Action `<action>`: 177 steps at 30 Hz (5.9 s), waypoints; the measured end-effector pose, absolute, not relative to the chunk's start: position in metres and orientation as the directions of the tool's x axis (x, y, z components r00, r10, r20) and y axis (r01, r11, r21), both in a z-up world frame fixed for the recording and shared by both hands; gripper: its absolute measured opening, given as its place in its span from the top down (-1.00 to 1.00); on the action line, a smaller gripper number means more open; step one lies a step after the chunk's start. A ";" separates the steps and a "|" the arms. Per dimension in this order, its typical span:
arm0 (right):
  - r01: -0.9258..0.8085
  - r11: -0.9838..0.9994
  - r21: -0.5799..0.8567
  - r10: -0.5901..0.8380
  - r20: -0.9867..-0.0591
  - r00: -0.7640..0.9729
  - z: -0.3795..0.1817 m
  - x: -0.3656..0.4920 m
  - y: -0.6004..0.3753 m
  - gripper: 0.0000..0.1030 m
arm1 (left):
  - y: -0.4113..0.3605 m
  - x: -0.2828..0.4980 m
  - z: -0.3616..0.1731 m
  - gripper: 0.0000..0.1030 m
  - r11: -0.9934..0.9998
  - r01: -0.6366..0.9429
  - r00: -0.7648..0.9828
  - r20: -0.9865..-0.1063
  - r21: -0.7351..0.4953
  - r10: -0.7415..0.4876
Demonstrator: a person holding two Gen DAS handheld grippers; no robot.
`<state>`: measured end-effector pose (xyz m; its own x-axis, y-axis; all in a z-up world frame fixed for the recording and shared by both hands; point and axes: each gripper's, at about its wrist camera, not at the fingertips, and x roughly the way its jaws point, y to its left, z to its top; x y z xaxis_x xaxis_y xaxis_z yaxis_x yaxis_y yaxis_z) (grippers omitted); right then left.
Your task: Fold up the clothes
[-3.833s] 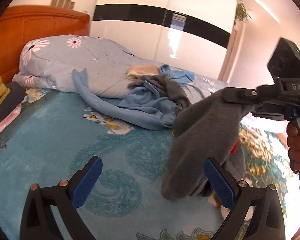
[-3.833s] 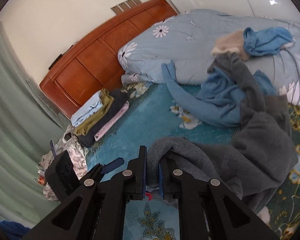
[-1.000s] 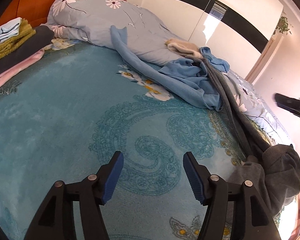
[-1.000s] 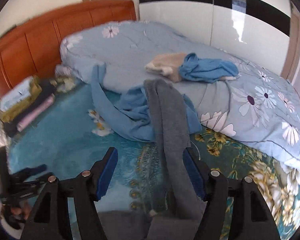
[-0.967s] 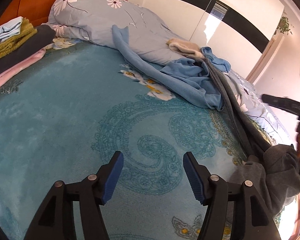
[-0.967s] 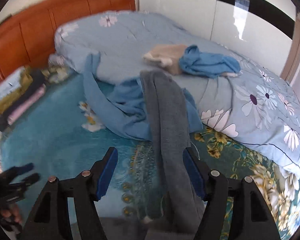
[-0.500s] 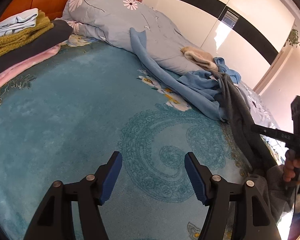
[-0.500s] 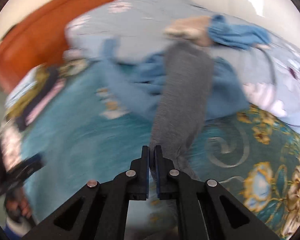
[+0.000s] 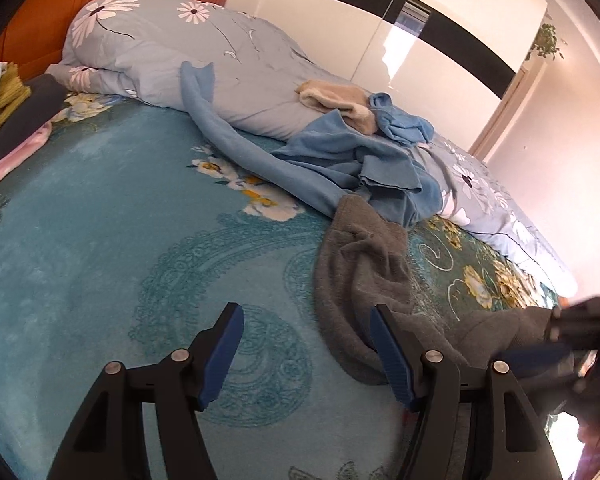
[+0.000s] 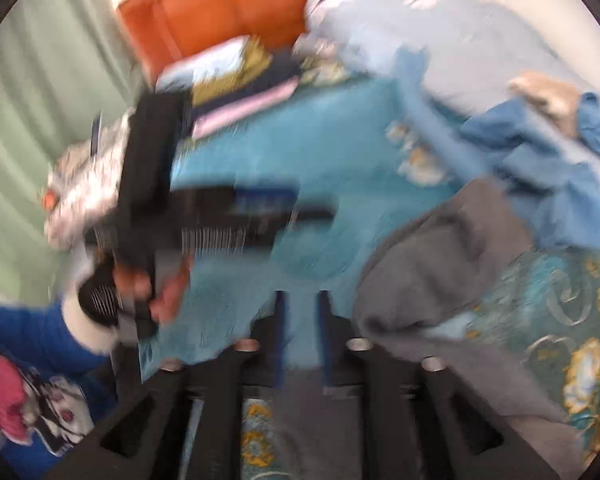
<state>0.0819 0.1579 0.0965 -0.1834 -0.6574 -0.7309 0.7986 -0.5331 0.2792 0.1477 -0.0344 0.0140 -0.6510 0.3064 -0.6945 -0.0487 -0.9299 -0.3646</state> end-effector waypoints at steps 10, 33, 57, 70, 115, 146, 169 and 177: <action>0.213 -0.797 0.565 -0.603 -0.730 -0.322 0.044 -0.103 0.210 -0.62 | -0.001 0.140 -0.002 -0.36 -0.934 -0.105 -0.615 -0.716 -0.341 0.331; 0.517 -0.809 0.280 -0.463 -0.845 -0.268 0.008 -0.131 0.048 -0.83 | -0.073 0.125 -0.043 -0.50 -0.927 0.176 -0.676 -0.725 -0.332 0.131; 0.467 -0.884 0.009 -0.233 -0.875 -0.425 0.006 -0.168 0.047 0.13 | -0.077 0.126 -0.044 -0.54 -0.912 0.159 -0.689 -0.704 -0.377 0.171; 0.277 -0.908 0.313 -0.418 -0.684 -0.598 0.118 -0.211 0.100 0.52 | -0.076 0.127 -0.046 -0.61 -0.916 0.145 -0.700 -0.693 -0.374 0.172; 0.199 -0.968 0.152 -0.250 -0.645 -0.722 0.145 0.064 0.411 -0.56 | -0.021 0.100 -0.039 -0.79 -0.836 0.010 -0.591 -0.678 -0.549 0.437; 0.305 -0.940 0.152 -0.322 -0.688 -0.650 0.087 0.130 0.379 -0.56 | 0.030 -0.006 0.070 0.67 -0.969 -0.045 -0.615 -0.757 -0.242 0.218; 0.432 -0.888 0.157 -0.384 -0.770 -0.509 0.066 0.061 0.325 -0.56 | 0.002 0.130 0.043 -0.40 -0.861 -0.078 -0.584 -0.677 -0.502 0.448; 0.380 -0.872 0.309 -0.458 -0.790 -0.407 0.036 0.054 0.322 -0.54 | -0.005 0.163 0.029 -0.41 -0.839 -0.069 -0.562 -0.673 -0.540 0.480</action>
<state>0.0543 0.3220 0.0357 -0.4072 -0.4581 -0.7901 0.3803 -0.8716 0.3093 0.1627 -0.0050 0.0292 -0.5624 0.4802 -0.6731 -0.0691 -0.8386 -0.5404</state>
